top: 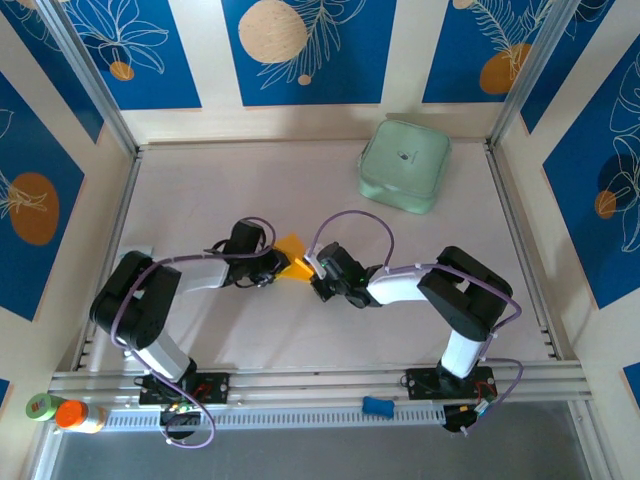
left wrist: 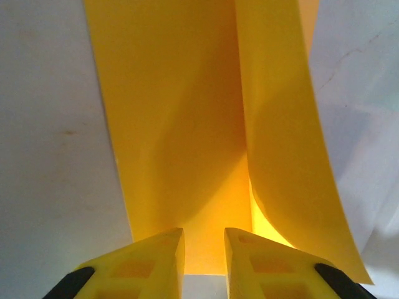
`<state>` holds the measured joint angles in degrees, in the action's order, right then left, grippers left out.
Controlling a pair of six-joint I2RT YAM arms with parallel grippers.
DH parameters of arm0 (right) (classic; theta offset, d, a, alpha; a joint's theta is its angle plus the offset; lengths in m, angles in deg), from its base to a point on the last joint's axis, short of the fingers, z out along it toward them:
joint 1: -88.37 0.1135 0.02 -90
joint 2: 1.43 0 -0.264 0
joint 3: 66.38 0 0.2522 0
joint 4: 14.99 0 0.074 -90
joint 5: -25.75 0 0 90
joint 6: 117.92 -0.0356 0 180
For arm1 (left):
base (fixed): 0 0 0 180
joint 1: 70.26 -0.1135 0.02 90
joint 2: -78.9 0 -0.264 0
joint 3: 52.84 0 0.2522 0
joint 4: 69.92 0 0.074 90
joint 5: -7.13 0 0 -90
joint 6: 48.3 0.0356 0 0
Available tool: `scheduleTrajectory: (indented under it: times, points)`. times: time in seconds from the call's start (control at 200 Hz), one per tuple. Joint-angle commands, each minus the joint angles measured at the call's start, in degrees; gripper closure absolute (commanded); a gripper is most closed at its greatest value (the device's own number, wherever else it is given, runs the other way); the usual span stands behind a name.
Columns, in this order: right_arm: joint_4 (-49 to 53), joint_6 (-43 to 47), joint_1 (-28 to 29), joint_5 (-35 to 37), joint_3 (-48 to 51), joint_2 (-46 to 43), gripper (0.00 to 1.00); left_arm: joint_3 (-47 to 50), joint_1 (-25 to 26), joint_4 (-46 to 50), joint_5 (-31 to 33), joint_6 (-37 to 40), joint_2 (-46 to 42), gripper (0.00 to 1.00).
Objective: Fold a paper plane with a square sheet of paper (pick it up from the middle)
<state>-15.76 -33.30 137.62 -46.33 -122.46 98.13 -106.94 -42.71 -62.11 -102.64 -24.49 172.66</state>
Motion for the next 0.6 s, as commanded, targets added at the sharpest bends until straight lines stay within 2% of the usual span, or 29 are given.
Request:
scheduleTrajectory:
  times: [0.0,0.33,0.595]
  points:
    - [1.9,-1.0,-0.6,-3.9,-0.9,-0.7,0.91,-2.0,0.6,-0.9,-1.5,0.0,1.4,0.76]
    - [4.3,-2.0,-2.6,-10.6,-2.3,-0.5,0.94,-5.1,1.2,7.4,1.5,4.9,3.1,0.79]
    - [8.4,-2.9,-4.1,-14.7,-4.6,-0.6,0.96,-5.6,1.4,8.9,2.0,6.5,4.4,0.84]
